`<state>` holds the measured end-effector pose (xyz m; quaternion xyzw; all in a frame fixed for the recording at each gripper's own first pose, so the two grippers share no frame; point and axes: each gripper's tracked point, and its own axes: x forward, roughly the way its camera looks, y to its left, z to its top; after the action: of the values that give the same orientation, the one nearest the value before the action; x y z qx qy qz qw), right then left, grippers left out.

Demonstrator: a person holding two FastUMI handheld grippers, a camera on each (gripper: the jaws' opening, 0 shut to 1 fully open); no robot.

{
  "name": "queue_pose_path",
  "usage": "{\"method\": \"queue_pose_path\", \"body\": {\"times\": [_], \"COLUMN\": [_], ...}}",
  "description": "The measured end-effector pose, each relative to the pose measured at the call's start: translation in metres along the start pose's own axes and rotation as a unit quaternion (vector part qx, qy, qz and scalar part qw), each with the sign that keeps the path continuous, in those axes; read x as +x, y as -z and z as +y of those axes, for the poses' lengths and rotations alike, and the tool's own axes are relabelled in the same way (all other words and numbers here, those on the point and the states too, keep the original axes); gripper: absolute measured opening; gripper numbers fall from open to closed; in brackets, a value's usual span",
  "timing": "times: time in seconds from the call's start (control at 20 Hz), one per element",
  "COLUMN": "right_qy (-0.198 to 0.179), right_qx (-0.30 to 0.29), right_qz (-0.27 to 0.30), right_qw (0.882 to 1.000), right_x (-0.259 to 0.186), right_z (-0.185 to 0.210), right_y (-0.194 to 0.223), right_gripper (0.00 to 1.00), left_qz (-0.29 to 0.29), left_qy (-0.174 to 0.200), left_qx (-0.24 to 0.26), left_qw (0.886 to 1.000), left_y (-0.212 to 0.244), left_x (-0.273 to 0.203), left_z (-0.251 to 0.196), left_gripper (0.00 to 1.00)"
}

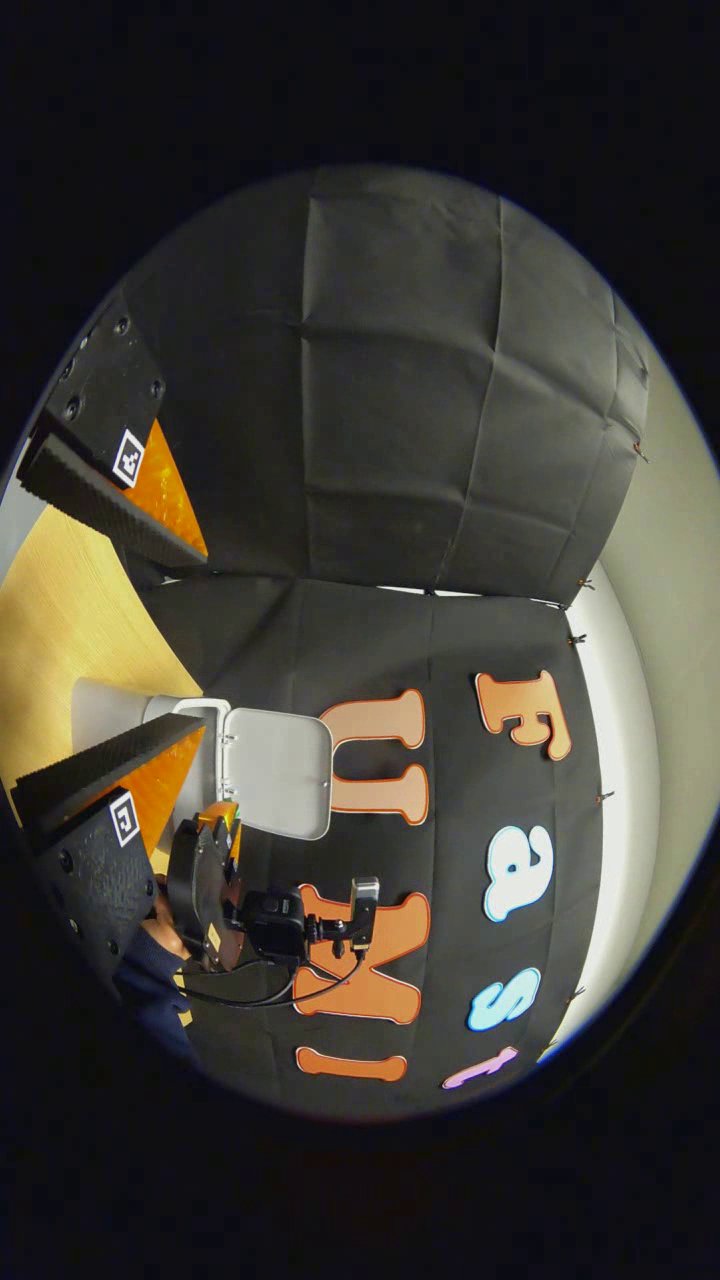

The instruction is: Press the lid of the desktop garbage bin to open it, pick up the crumpled paper on the desktop and throw it into the bin, then pick up the pop can on the desktop and drop it into the bin, and finally close the garbage bin lid.

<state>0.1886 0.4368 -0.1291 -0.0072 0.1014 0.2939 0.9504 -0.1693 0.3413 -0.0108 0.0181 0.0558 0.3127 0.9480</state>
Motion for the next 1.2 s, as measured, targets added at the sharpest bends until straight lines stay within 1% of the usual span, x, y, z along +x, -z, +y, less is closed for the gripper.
{"method": "queue_pose_path", "body": {"times": [0.05,0.1,0.15,0.2,0.25,0.3,0.35,0.4,0.45,0.6,0.65,0.7,1.0,1.2], "right_qy": [-0.002,0.000,0.002,-0.003,-0.013,-0.013,-0.010,-0.011,-0.010,-0.007,-0.003,0.001,0.020,0.044], "right_qx": [0.000,-0.003,-0.007,-0.009,-0.007,-0.009,-0.010,-0.010,-0.010,-0.014,-0.016,-0.017,-0.007,-0.001], "right_qz": [0.003,0.001,-0.002,-0.003,0.001,0.005,0.005,0.002,-0.004,-0.023,-0.026,-0.027,-0.040,-0.043], "right_qw": [1.000,1.000,1.000,1.000,1.000,1.000,1.000,1.000,1.000,1.000,1.000,0.999,0.999,0.998], "right_x": [0.000,0.002,0.002,0.001,0.002,0.000,-0.001,-0.003,-0.004,-0.013,-0.016,-0.019,-0.054,-0.086], "right_z": [0.000,0.000,-0.001,0.002,0.006,0.006,0.003,0.003,0.001,-0.006,-0.009,-0.013,-0.034,-0.061], "right_y": [0.002,0.001,-0.001,0.000,0.003,0.006,0.006,0.003,-0.001,-0.012,-0.013,-0.014,-0.023,-0.027], "right_gripper": [0.23,0.28,0.22,0.36,0.44,0.59,0.56,0.72,0.77,0.85,0.87,0.88,0.89,0.89], "left_qz": [0.001,0.002,0.003,0.003,0.004,0.004,0.004,0.004,0.003,0.003,0.002,0.001,0.004,0.011], "left_qy": [0.003,0.005,0.007,0.010,0.013,0.016,0.019,0.021,0.023,0.030,0.034,0.039,0.076,0.114], "left_qx": [-0.001,-0.001,-0.001,-0.001,-0.002,-0.004,-0.005,-0.005,-0.005,-0.005,-0.003,-0.001,-0.002,-0.004], "left_qw": [1.000,1.000,1.000,1.000,1.000,1.000,1.000,1.000,1.000,1.000,0.999,0.999,0.997,0.993], "left_y": [0.000,0.002,0.004,0.005,0.005,0.005,0.005,0.007,0.008,0.007,0.007,0.007,0.013,0.022], "left_x": [0.002,0.002,0.003,0.006,0.007,0.007,0.009,0.008,0.008,0.011,0.011,0.011,0.016,0.019], "left_z": [0.000,-0.001,-0.002,-0.003,-0.005,-0.008,-0.010,-0.013,-0.013,-0.020,-0.024,-0.027,-0.056,-0.090], "left_gripper": [0.94,0.94,0.94,0.94,0.94,0.94,0.94,0.94,0.94,0.93,0.94,0.93,0.94,0.94]}}
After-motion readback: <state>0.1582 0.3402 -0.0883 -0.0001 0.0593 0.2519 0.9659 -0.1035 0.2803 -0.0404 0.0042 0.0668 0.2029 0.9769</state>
